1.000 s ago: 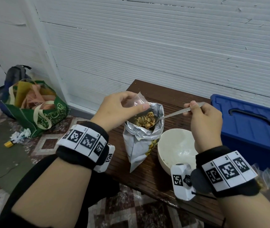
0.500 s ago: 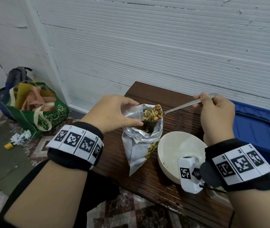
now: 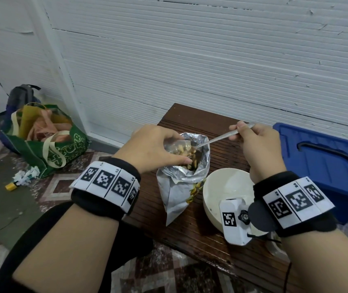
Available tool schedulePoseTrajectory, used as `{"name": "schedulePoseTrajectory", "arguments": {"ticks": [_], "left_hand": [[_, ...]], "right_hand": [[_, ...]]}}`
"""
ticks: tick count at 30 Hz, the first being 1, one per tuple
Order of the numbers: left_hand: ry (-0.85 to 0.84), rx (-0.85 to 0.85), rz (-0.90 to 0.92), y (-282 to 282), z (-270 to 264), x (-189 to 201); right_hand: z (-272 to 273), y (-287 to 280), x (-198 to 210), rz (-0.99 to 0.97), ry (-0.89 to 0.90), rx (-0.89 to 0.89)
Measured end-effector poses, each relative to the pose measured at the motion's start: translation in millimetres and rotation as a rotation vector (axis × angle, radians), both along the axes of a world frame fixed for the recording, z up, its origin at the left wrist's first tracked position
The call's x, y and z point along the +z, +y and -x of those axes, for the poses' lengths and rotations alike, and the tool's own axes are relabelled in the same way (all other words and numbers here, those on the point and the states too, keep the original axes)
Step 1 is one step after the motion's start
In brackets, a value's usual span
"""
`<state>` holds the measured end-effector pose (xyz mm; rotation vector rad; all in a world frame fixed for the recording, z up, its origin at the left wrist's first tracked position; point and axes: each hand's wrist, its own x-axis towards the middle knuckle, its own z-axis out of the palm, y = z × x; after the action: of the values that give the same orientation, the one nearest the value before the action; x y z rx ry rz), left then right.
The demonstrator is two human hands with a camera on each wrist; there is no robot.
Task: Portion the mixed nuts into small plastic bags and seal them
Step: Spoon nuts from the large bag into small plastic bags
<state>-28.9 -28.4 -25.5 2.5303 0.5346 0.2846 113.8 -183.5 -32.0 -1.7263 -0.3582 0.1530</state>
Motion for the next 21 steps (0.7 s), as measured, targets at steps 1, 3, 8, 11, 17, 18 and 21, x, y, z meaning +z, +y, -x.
{"name": "schedulePoseTrajectory", "arguments": {"ticks": [1,3,8,11,17,18,21], "left_hand": [[-0.003,0.003,0.001,0.7,-0.6,-1.1],[-0.007,0.006,-0.003,1.6,-2.3,-3.7],[-0.029,-0.008,-0.005,1.0,-4.6,-9.8],[-0.055,-0.002,-0.037,-2.8,-4.9,-8.7],[-0.075,0.028,-0.100,-7.2,-5.5,-8.1],[-0.062,0.029,-0.108,-7.3,-5.8,-8.0],[-0.037,0.028,-0.129,-7.1,-6.2,-7.1]], "right_hand": [[-0.4,0.0,-1.3,-0.007,0.009,0.012],[-0.2,-0.4,-2.4,-0.026,0.029,0.035],[4.5,-2.5,-1.3,-0.088,0.044,0.071],[7.4,-3.0,2.7,-0.155,0.012,0.109],[12.2,-7.3,8.2,-0.222,-0.066,0.171],[12.7,-7.6,8.3,-0.229,-0.072,0.175],[13.9,-9.0,9.2,-0.236,-0.092,0.176]]}}
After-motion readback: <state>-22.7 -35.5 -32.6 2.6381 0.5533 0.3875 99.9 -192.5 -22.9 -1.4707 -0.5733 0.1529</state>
